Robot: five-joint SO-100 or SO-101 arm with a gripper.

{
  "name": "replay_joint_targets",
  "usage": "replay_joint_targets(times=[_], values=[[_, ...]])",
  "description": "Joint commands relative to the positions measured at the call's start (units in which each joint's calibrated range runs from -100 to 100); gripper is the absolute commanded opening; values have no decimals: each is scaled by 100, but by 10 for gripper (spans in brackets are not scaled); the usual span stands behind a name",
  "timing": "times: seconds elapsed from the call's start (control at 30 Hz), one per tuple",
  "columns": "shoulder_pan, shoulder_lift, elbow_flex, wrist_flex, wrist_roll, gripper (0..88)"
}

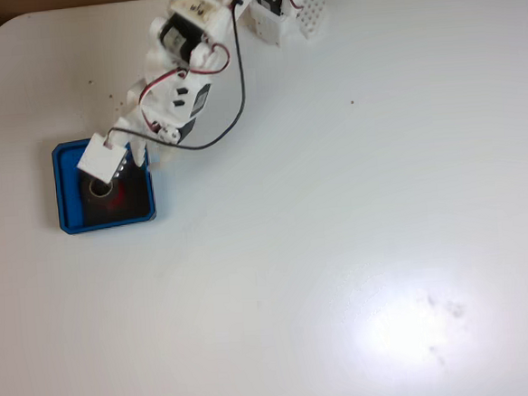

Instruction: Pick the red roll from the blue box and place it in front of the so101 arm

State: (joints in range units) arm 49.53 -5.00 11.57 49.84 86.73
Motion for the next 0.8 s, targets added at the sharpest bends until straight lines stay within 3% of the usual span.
replay_joint_targets(times=[0.0, 0.23, 0.53, 0.77], values=[[387, 909, -1498, -83, -31, 8], [807, 2247, -2711, -83, -31, 18], [875, 2498, -2693, -83, -31, 219], [865, 2874, -2747, -91, 22, 226]])
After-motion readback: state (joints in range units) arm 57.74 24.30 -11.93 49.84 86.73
